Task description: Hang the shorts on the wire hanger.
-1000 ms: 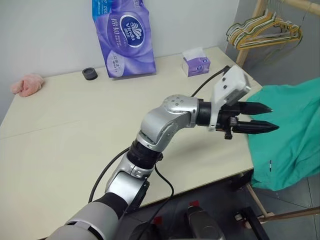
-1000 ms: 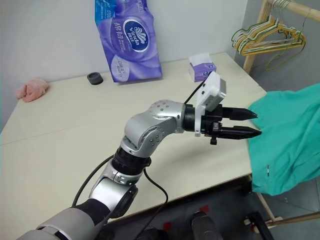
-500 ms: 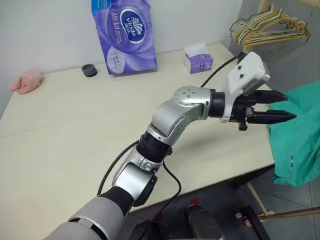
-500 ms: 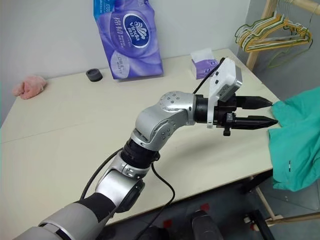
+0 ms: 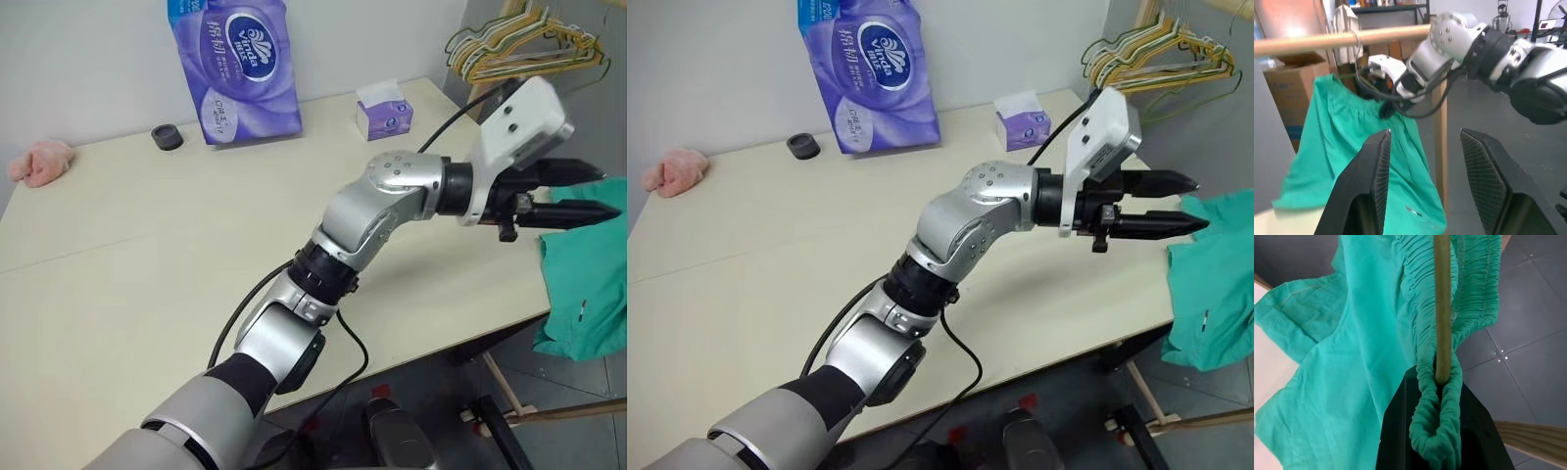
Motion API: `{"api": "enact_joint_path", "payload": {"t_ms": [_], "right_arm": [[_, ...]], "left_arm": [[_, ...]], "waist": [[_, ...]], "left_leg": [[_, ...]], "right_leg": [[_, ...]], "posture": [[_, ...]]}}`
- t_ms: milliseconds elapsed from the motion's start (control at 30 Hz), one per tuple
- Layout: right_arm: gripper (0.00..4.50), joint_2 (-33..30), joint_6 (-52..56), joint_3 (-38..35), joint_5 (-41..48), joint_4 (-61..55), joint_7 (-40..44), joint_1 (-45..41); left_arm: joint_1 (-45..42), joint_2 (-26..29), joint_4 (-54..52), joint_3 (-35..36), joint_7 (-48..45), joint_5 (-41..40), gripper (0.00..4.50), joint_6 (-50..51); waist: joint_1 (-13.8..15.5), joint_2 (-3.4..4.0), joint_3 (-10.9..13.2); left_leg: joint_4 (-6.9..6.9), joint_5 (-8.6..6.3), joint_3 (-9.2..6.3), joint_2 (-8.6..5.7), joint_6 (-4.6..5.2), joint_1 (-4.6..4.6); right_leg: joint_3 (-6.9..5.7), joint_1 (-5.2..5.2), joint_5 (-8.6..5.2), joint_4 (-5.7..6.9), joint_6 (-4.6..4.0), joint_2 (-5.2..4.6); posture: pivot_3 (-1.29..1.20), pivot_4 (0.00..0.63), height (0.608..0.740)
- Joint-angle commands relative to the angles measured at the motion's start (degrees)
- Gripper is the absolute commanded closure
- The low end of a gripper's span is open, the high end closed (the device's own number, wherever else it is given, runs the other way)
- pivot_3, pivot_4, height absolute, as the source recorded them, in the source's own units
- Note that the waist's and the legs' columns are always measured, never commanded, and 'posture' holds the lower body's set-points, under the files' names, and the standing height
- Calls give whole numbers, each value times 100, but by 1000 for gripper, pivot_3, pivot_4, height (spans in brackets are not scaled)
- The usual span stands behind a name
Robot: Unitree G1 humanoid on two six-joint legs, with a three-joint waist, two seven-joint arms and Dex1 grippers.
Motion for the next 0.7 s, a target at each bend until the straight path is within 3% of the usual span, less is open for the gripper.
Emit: {"api": "enact_joint_path", "payload": {"t_ms": [33, 367, 567, 700], "right_arm": [[4500, -164, 63, -90, -182, -84, 143, -171], [4500, -85, -186, -163, -578, -30, 226, -318], [2631, 39, -24, -733, -661, -356, -162, -494], [1340, 313, 531, -1320, -751, -1279, -554, -459]], "left_arm": [[-305, -88, 185, 206, -50, 64, 2144, -370], [-812, -308, 813, 364, -145, 77, 2144, -829], [-905, -407, 955, 370, -170, 84, 2105, -974], [-931, -425, 1012, 369, -190, 78, 2105, -1036]], "waist": [[-3, -1, 0], [-2, -2, 1], [-4, 3, -2], [-18, 4, -2]], "left_leg": [[0, -1, 4, 0, 1, 1], [-2, -7, 43, 0, 12, -4], [-2, -9, 68, -1, 14, -20], [-5, -9, 73, 1, 14, -25]], "right_leg": [[3, 0, 0, 1, 0, 0], [21, -23, -1, 4, 15, 0], [40, -62, 1, 14, 27, -2], [47, -71, 1, 22, 27, -1]], "posture": [[-319, 188, 740], [-324, 189, 740], [-327, 175, 740], [-335, 163, 740]]}}
